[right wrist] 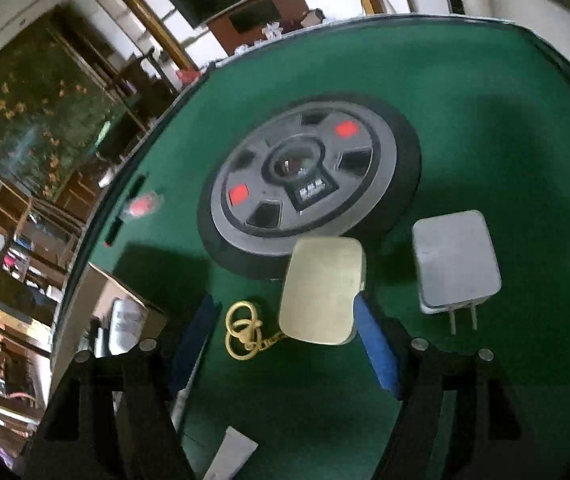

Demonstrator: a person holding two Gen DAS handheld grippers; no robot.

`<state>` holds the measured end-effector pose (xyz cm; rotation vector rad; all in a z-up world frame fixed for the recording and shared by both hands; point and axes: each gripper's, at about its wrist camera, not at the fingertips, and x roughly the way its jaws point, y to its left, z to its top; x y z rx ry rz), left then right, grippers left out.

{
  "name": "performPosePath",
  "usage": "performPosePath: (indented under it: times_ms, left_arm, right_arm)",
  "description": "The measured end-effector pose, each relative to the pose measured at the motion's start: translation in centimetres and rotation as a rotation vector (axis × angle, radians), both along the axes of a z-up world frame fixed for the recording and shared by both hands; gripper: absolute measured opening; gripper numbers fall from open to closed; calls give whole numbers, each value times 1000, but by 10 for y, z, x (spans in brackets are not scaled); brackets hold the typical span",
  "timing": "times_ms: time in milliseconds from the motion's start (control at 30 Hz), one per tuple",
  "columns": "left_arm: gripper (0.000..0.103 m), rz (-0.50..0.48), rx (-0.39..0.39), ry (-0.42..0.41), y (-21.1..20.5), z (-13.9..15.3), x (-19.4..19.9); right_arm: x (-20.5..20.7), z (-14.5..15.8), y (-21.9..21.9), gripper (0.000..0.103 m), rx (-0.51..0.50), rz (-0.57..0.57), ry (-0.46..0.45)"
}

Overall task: Organize rigid objects
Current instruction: 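Grasp the beige keychain case with the right gripper, then lift the beige case with the right gripper while the left gripper grasps the small white ointment tube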

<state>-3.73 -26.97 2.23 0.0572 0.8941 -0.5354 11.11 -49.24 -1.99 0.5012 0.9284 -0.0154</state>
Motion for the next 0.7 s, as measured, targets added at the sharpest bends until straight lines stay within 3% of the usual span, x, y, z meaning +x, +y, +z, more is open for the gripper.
performPosePath:
  times_ms: [200, 267, 300, 500, 700]
  left_arm:
    - [94, -39, 17, 5, -15, -3, 0]
    - [91, -53, 30, 7, -21, -4, 1]
    - [90, -67, 40, 10, -27, -5, 1]
    - [74, -140, 132, 28, -58, -18, 0]
    - [50, -167, 208, 90, -73, -42, 2]
  right_arm:
    - [7, -14, 8, 66, -80, -42, 10]
    - [6, -12, 12, 48, -149, -56, 28]
    - [5, -11, 12, 48, -153, -56, 32]
    - [-15, -6, -13, 47, -9, -80, 41]
    - [-38, 19, -26, 47, 168, -43, -114]
